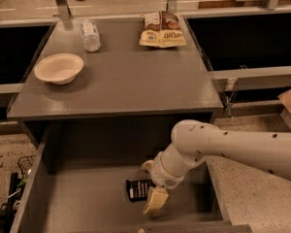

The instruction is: Pick rxbar chocolate from top drawer and place on counter

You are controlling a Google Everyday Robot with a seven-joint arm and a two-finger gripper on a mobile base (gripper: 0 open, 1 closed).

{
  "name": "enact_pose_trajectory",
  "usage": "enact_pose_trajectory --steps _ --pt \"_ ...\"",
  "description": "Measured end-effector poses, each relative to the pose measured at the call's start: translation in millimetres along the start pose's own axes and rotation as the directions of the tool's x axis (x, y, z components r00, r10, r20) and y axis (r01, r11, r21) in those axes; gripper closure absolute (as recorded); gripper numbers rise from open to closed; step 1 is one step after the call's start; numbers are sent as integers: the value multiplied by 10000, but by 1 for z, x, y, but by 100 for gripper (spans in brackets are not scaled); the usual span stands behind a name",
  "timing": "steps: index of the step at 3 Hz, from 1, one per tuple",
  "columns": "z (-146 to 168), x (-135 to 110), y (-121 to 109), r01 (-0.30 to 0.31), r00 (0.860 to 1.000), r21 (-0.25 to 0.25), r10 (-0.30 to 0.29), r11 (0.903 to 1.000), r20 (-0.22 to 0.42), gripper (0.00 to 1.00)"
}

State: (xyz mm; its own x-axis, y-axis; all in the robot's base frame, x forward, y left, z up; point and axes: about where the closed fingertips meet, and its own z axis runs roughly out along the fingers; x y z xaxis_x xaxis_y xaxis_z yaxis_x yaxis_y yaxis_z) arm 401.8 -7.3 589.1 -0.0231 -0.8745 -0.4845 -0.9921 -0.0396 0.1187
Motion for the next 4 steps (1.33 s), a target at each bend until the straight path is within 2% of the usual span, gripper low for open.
enact_pose_trajectory --steps 1,3,4 --pt "0 0 0 0 10000 0 0 10000 0 56" --pt "0 0 0 1 10000 -1 -1 10000 -1 100" --pt "0 0 0 1 10000 -1 -1 10000 -1 100"
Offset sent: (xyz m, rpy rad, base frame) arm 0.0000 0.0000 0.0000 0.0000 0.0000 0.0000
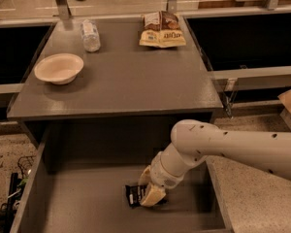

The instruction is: Pick rxbar chocolate from top drawer and place on counter

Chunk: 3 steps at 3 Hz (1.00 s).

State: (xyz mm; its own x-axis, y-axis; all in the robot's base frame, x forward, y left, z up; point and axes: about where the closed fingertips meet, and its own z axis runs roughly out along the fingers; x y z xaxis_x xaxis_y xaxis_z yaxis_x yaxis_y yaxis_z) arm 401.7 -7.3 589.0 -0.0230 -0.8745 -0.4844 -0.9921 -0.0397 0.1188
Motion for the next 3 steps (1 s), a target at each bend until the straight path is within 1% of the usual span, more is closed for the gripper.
enact_pose_trajectory --steps 2,3 --pt "-6 -4 1 0 10000 0 0 10000 0 100" --pt "-29 -7 -3 -18 9999 78 20 10000 -171 100"
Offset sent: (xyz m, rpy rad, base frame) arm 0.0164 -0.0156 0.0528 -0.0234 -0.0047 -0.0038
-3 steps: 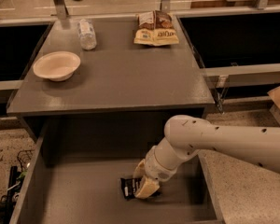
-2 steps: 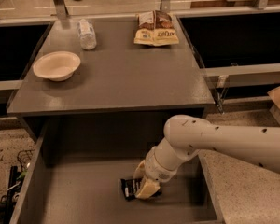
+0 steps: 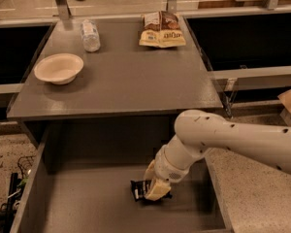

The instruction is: Pick rxbar chocolate from top drawer and place on counter

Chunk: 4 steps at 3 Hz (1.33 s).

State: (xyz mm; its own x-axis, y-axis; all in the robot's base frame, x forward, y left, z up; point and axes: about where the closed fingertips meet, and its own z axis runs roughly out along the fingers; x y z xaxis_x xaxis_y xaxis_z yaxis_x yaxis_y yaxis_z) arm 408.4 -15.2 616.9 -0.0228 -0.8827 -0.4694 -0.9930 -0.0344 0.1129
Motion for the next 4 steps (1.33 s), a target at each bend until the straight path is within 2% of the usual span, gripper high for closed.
enact_pose_trajectory --steps 2,3,4 --pt "-63 -4 -16 -188 9997 333 192 9993 -130 100" --pt "-121 -14 -32 -161 9991 867 194 9961 -376 100" --pt "-153 -21 -39 -140 9978 1116 211 9937 -628 100"
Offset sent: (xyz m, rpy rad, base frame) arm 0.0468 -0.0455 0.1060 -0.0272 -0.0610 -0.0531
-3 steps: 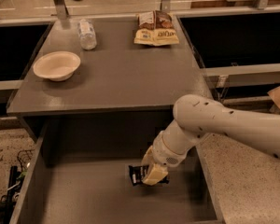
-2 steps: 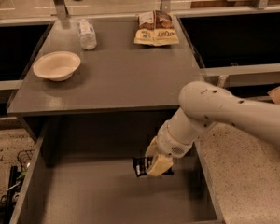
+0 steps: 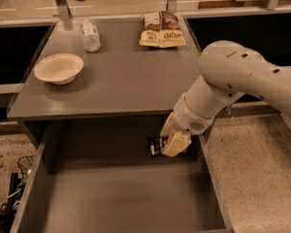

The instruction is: Pick rxbar chocolate from top drawer and place on counter

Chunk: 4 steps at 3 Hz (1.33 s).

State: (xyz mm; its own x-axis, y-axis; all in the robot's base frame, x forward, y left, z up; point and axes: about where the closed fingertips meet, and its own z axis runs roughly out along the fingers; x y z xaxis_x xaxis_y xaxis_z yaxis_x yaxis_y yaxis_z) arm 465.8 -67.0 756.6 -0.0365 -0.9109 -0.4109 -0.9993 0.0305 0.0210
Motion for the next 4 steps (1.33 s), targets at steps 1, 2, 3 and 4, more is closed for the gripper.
enact_pose_trajectory --steps 1,2,3,4 --pt "-64 -8 -3 78 9979 431 -50 9990 -640 100" --pt "-64 -8 -3 78 9979 431 -50 9990 -641 100" --pt "-59 -9 -19 161 9986 361 -142 9992 -505 100" --pt "-85 -35 -72 788 9953 590 -752 9951 -617 100"
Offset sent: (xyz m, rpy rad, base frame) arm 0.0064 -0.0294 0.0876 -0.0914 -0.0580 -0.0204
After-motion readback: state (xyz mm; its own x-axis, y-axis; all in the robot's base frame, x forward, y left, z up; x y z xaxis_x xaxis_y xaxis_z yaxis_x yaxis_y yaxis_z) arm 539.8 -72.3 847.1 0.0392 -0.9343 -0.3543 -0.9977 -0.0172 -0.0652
